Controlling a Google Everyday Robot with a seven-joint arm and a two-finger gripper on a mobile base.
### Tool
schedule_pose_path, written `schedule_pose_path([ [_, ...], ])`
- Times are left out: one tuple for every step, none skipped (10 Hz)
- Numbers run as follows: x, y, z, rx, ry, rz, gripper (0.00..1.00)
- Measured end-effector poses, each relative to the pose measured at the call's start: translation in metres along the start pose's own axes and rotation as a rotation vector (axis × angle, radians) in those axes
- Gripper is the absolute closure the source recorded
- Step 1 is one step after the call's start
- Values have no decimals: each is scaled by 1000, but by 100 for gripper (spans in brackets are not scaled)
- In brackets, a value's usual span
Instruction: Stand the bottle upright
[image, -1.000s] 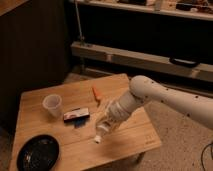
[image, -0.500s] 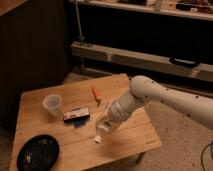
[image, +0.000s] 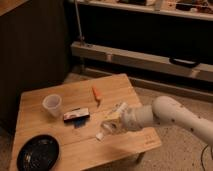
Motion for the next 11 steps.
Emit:
schedule_pose_path([
  [1, -1, 0, 44, -7, 8, 100],
  [6, -2, -1, 73, -18, 25, 100],
  [7, -4, 1, 70, -28, 29, 100],
  [5, -3, 1, 66, -35, 32, 100],
  [6, -2, 0, 67, -33, 34, 100],
  [6, -2, 0, 67, -33, 34, 100],
  [6, -3, 0, 67, -32, 35, 100],
  [6, -3, 0, 67, -32, 35, 100],
  [6, -3, 0, 67, -32, 35, 100],
  [6, -3, 0, 67, -32, 34, 100],
  [6, -3, 1, 67, -32, 34, 100],
])
